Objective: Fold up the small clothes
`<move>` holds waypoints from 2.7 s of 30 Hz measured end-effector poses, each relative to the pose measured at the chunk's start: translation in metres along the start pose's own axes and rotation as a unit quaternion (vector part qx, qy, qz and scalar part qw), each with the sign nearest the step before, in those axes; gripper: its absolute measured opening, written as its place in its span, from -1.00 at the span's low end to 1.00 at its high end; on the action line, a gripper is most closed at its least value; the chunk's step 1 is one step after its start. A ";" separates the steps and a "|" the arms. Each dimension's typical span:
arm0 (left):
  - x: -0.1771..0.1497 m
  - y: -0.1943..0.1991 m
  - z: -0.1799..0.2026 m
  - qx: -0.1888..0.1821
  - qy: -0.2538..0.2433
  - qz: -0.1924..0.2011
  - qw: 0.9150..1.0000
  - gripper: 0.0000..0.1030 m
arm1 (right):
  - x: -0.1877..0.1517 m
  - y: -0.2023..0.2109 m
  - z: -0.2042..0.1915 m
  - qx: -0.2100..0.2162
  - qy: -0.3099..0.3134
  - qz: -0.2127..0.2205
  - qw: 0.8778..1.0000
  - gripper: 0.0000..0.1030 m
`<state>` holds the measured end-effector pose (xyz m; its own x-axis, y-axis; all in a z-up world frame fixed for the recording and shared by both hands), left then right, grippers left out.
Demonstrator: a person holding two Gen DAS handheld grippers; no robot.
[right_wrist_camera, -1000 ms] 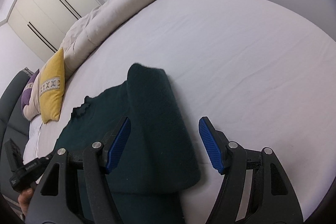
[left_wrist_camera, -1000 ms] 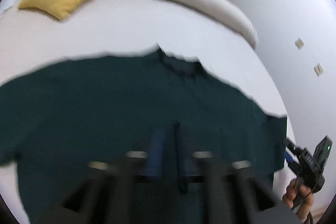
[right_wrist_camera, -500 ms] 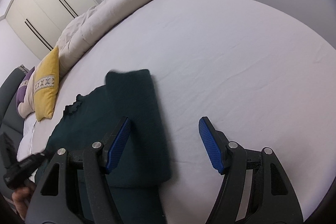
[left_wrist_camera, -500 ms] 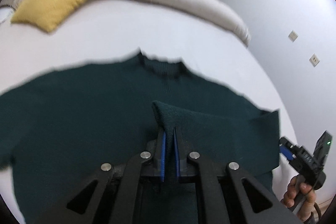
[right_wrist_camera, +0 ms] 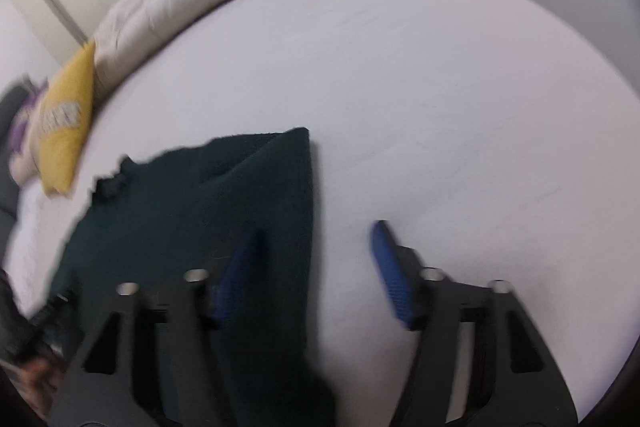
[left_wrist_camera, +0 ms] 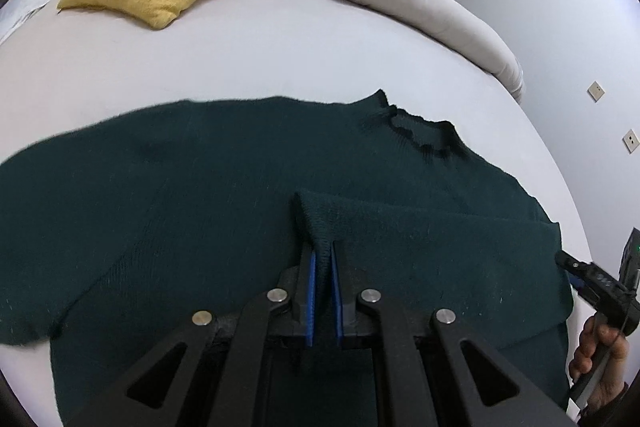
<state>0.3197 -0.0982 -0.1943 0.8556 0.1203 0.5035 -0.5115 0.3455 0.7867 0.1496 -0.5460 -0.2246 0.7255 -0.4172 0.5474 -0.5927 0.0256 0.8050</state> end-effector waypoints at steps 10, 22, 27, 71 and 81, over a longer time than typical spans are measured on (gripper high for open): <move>-0.012 0.000 0.009 0.003 -0.004 0.004 1.000 -0.84 | 0.027 -0.003 0.029 -0.049 -0.013 -0.010 0.999 -1.00; -0.019 0.008 0.005 -0.001 -0.008 0.008 1.000 -0.84 | -0.029 0.038 -0.036 0.006 0.090 -0.019 0.996 -0.63; -0.023 0.017 0.005 -0.006 -0.008 0.007 1.000 -0.85 | -0.030 0.029 -0.025 0.011 0.052 -0.027 0.998 -0.90; -0.043 0.247 -0.382 0.119 0.300 0.129 0.938 -0.79 | -0.118 0.147 -0.209 0.177 0.092 0.066 0.978 0.50; 0.006 0.213 -0.091 -0.026 0.079 0.122 0.989 -0.79 | -0.128 0.151 -0.147 0.172 0.030 0.070 0.982 0.50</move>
<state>0.2226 0.0605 -0.0561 0.7108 0.3495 0.6104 -0.7032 0.3358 0.6266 0.0185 -0.3554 -0.1396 0.6424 -0.3762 0.6677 -0.7631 -0.2337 0.6026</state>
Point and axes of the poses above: each gripper's, at about its wrist camera, not at the fingertips, and y roughly against the way its jaws point, z to its right, x to its top, the point moved 9 cm from there along -y, roughly the way its jaws point, and after that the axes turned 3 degrees about y, right-handed, at the moved point
